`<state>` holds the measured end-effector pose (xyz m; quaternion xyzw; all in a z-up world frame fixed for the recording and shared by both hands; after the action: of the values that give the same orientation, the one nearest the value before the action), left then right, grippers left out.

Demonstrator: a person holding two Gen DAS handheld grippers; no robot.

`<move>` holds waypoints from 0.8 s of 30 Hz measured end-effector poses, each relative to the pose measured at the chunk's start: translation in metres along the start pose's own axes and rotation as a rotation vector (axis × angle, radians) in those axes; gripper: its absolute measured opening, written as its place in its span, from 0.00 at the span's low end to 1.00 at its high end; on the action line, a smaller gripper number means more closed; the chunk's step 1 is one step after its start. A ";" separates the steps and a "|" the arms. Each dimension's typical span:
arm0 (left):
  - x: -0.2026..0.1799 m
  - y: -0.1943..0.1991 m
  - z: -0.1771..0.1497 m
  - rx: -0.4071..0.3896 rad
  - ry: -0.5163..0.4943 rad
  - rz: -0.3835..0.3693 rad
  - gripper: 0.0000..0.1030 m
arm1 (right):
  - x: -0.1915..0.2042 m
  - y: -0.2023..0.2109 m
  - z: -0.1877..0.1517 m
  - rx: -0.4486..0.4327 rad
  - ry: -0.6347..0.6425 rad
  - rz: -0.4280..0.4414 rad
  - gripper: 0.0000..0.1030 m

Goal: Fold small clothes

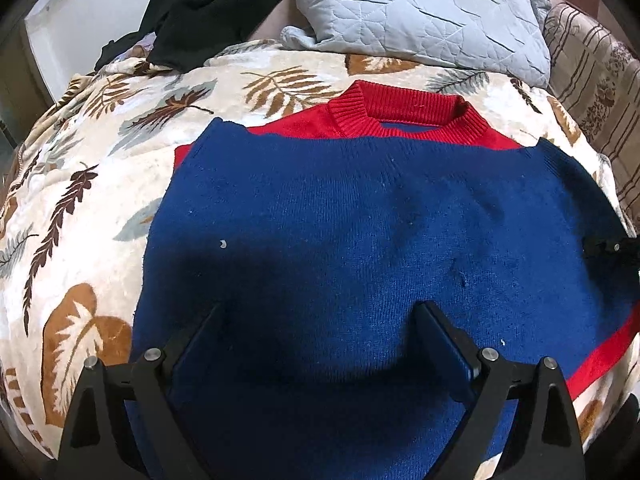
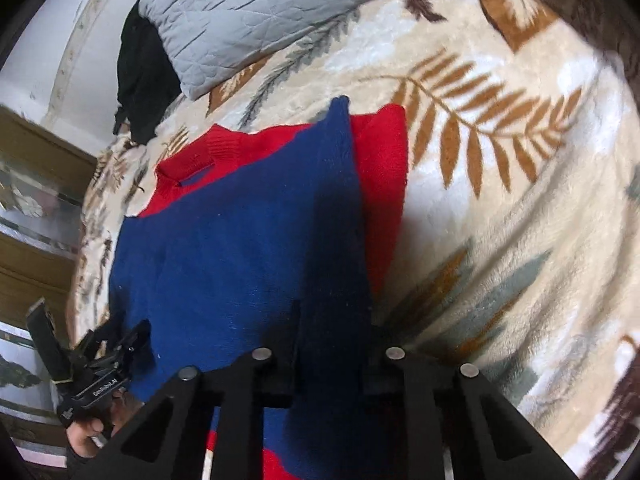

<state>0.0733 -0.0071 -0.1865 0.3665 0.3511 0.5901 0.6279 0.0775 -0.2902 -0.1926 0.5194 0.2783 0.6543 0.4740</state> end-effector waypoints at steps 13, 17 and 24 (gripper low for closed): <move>0.043 0.043 -0.007 -0.081 0.109 -0.061 0.93 | -0.003 0.002 0.005 0.017 -0.079 -0.035 0.20; 0.078 0.050 -0.010 -0.099 0.207 -0.088 0.93 | 0.038 0.029 0.017 -0.029 -0.013 -0.020 0.20; 0.107 0.070 0.007 -0.178 0.345 -0.344 0.93 | 0.193 0.042 0.019 -0.054 0.150 0.136 0.20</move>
<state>0.0516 0.1015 -0.1228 0.1384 0.4568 0.5570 0.6796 0.0798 -0.1335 -0.0706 0.4738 0.2594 0.7291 0.4203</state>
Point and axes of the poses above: each gripper's, at about its wrist camera, not at the fingertips, and y roughly against the way its jaws point, x to its left, z to its top, the point moved 8 cm from there along -y, roughly the way its jaws point, and after that the axes turned 1 degree about x, right-handed, at the moved point
